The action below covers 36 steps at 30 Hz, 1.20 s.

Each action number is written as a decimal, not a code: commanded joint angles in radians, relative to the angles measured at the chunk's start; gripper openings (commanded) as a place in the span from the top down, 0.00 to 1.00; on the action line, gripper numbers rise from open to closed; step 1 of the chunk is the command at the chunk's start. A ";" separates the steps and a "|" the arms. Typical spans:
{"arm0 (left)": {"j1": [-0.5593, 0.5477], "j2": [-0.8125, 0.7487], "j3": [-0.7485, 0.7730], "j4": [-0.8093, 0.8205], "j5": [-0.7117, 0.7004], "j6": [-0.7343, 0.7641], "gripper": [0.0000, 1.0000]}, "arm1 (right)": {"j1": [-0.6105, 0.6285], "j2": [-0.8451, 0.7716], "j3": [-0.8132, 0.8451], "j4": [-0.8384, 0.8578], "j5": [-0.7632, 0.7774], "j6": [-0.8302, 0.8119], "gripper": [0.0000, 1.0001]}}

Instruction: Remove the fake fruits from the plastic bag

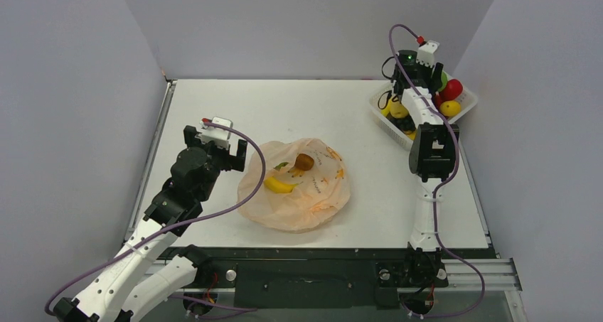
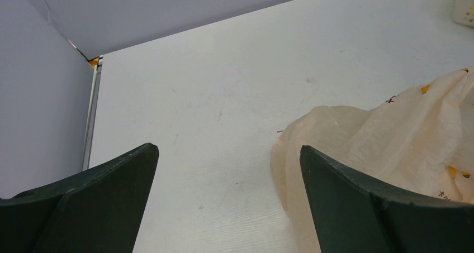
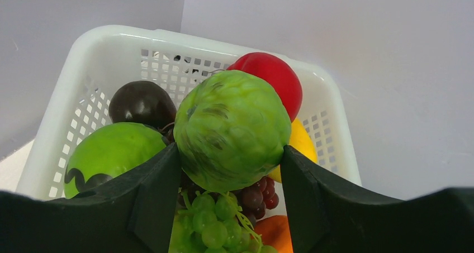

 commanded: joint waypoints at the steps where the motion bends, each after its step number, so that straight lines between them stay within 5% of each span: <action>1: -0.004 -0.002 0.017 0.044 -0.002 -0.005 0.01 | -0.004 -0.001 0.076 0.007 -0.029 -0.072 0.47; 9: -0.004 -0.008 0.018 0.044 -0.001 -0.006 0.01 | -0.001 -0.017 0.063 -0.024 -0.081 -0.063 0.08; 12: -0.005 -0.011 0.017 0.044 -0.004 -0.004 0.01 | 0.002 -0.034 0.053 -0.042 -0.081 -0.039 0.01; 16: -0.005 -0.015 0.018 0.041 -0.003 -0.003 0.01 | 0.012 -0.106 0.010 -0.085 -0.105 0.095 0.00; 30: -0.005 -0.034 0.016 0.044 -0.008 -0.003 0.01 | 0.124 -0.643 -0.584 -0.017 -0.313 0.534 0.07; 36: -0.007 -0.025 0.018 0.043 0.009 -0.007 0.01 | 0.194 -0.836 -0.868 0.114 -0.583 0.603 0.12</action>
